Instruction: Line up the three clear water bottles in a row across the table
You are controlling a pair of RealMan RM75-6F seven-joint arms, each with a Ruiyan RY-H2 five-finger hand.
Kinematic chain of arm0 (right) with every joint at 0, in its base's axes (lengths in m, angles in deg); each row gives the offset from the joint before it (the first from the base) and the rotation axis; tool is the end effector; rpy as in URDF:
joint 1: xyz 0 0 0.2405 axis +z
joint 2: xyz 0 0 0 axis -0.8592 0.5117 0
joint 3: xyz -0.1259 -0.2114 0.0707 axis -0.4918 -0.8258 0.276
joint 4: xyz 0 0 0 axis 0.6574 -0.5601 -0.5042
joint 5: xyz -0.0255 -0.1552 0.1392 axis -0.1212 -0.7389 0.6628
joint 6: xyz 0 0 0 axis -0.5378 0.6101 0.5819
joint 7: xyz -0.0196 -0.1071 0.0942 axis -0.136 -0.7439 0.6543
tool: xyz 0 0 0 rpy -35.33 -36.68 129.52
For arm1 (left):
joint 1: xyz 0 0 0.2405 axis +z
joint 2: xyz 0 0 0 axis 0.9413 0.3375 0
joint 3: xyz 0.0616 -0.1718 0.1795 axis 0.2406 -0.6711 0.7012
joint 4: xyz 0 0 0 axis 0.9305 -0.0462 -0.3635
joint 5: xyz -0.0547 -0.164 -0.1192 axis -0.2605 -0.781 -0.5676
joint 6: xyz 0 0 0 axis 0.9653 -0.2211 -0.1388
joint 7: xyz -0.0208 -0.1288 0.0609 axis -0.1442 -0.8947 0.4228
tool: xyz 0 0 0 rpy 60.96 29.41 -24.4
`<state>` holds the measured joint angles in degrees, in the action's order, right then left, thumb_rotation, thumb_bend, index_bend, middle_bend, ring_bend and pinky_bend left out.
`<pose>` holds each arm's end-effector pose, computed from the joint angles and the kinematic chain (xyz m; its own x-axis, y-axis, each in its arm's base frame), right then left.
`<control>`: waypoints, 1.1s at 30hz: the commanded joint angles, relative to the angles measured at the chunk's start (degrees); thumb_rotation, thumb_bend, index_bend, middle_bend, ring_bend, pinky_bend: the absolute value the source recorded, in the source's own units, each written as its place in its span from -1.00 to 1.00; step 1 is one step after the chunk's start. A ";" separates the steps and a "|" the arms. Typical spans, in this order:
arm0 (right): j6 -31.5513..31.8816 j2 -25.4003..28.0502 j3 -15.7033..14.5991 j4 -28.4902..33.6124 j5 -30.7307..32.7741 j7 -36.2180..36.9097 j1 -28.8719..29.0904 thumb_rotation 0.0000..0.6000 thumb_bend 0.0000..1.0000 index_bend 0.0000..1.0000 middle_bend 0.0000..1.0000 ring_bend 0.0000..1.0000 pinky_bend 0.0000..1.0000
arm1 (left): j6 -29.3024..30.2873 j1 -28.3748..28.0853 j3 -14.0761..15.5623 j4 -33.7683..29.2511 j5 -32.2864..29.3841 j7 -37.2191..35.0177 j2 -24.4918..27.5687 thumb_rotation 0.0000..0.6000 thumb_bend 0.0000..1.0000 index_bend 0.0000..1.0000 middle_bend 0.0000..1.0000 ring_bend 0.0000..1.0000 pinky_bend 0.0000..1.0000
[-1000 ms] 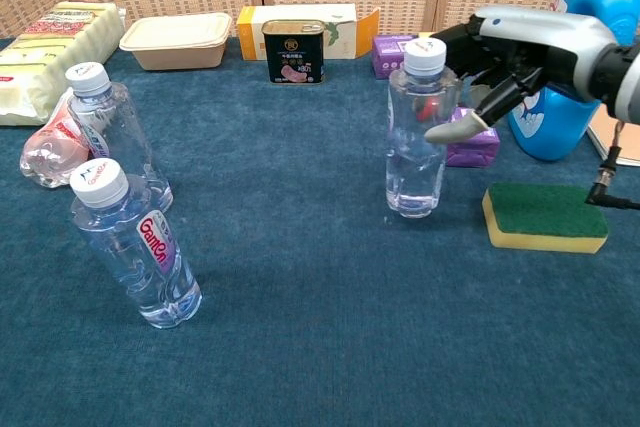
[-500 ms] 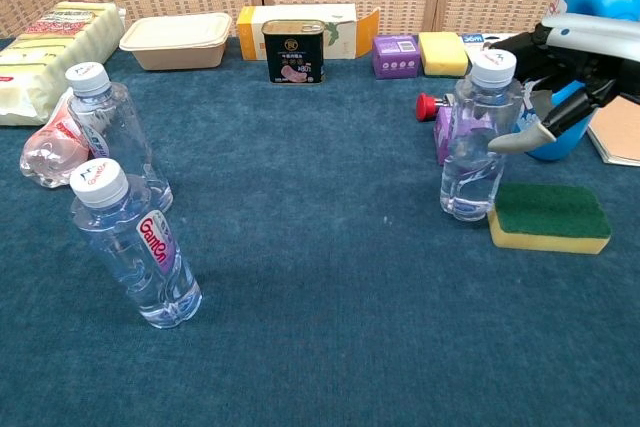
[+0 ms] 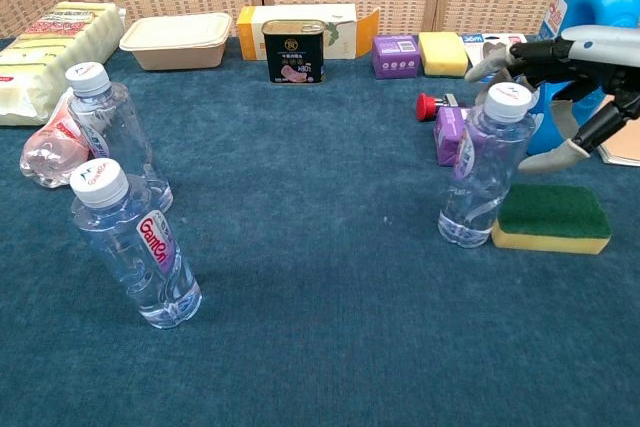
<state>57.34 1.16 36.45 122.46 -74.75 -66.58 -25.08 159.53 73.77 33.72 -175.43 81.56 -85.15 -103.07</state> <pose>-0.1974 -0.3065 0.0521 0.0777 -0.4358 0.8967 -0.9501 -0.3048 -0.0658 -0.3135 0.1116 0.2046 0.2283 -0.0409 0.9727 0.9667 -0.1093 -0.2315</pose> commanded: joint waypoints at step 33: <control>29.75 13.62 -8.92 5.60 -10.52 -8.03 -22.60 1.00 -0.94 -0.86 -0.88 -0.90 -0.44 | -8.18 -10.92 4.36 9.04 12.64 -14.33 -2.21 1.00 -0.72 -1.00 -1.00 -1.00 -0.81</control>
<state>85.25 14.88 28.47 128.73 -84.56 -74.47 -45.91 151.90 64.04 37.12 -167.63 92.71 -98.04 -104.73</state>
